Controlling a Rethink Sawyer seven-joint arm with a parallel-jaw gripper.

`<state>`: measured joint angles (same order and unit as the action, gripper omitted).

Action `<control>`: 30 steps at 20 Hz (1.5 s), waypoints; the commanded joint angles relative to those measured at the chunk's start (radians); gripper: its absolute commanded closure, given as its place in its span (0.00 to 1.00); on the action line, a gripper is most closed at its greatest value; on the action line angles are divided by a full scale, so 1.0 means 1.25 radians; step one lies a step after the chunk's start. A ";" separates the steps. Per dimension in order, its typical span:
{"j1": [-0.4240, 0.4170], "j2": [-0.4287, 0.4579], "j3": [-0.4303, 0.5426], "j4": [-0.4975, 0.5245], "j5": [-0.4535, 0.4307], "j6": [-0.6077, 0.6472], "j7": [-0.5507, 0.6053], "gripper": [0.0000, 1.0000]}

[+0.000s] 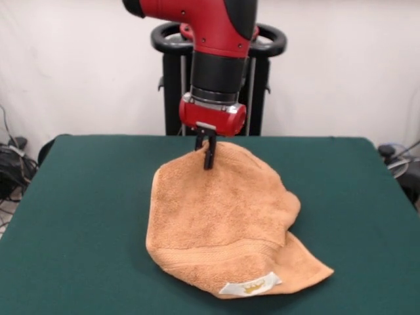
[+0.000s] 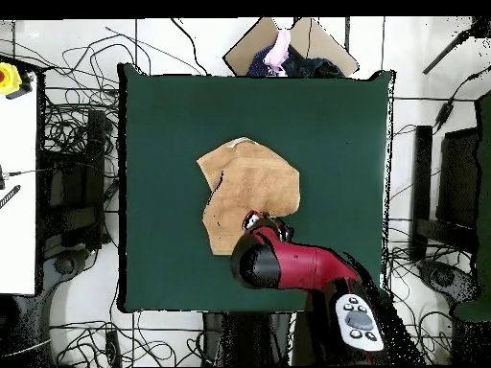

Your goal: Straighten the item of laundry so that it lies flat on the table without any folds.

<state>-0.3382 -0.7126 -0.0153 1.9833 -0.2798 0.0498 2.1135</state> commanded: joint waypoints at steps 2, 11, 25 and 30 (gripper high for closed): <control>-0.050 0.010 0.012 -0.021 -0.062 -0.011 0.021 1.00; -0.083 0.023 0.026 -0.041 -0.099 -0.004 0.014 1.00; -0.029 0.045 -0.070 -0.074 -0.105 -0.024 0.050 1.00; -0.024 0.055 -0.087 -0.072 -0.103 -0.045 0.057 1.00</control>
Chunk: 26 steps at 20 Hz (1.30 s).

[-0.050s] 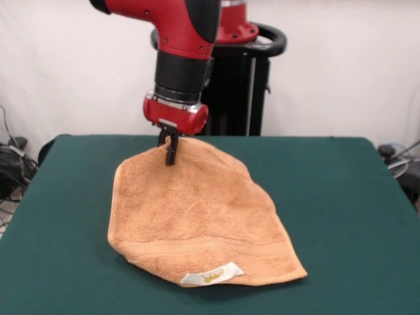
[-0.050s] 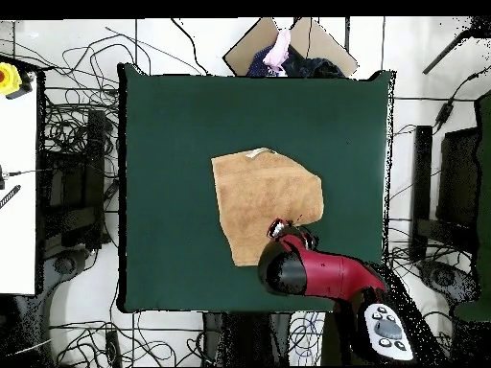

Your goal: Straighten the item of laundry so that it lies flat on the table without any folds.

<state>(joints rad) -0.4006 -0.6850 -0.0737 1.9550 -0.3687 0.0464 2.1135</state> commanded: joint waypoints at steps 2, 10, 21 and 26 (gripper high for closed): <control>0.030 0.033 -0.047 -0.046 -0.030 -0.047 0.060 1.00; 0.020 0.038 -0.048 -0.040 -0.034 -0.054 0.051 1.00; 0.033 0.081 -0.055 -0.021 -0.028 -0.112 0.074 1.00; 0.040 0.129 -0.043 -0.016 -0.012 -0.142 0.085 1.00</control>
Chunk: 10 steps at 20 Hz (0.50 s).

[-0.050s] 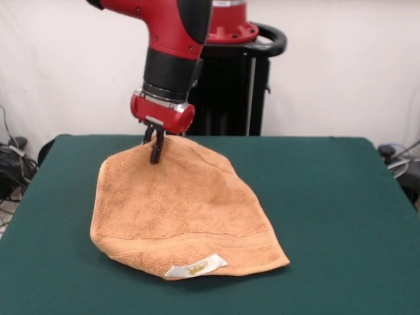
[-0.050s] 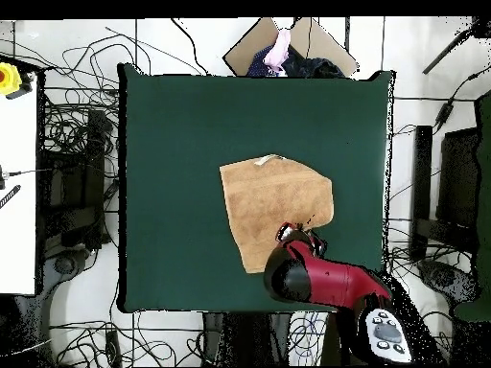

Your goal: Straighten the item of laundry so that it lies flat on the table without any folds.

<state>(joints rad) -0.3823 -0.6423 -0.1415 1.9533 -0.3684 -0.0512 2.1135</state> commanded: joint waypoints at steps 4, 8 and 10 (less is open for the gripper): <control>0.045 0.118 0.001 0.001 0.003 -0.092 0.097 1.00; 0.056 0.126 -0.001 0.017 0.014 -0.098 0.103 1.00; 0.061 0.123 -0.003 0.028 0.017 -0.098 0.106 1.00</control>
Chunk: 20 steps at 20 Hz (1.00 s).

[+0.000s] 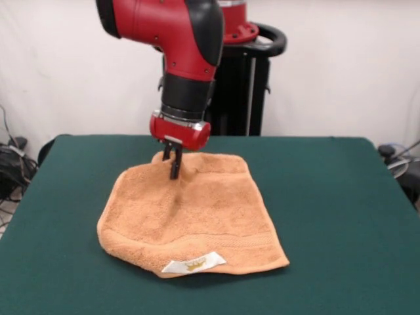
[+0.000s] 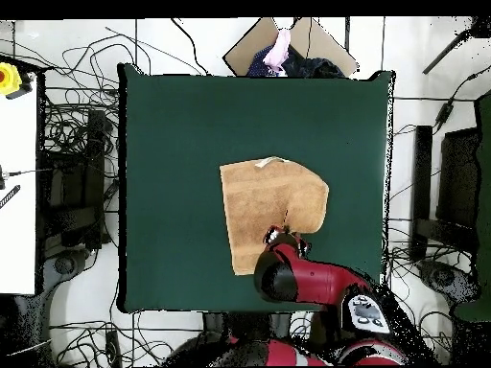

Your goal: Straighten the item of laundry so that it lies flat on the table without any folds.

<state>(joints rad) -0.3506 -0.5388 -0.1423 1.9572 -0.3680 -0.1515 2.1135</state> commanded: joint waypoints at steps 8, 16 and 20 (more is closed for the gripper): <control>0.053 0.036 -0.005 0.036 0.020 -0.017 0.108 1.00; 0.064 0.023 -0.013 0.045 0.015 -0.011 0.104 1.00; 0.065 0.024 -0.009 0.049 0.011 -0.011 0.104 1.00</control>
<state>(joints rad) -0.2954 -0.5169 -0.1607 1.9706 -0.3676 -0.1569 2.1135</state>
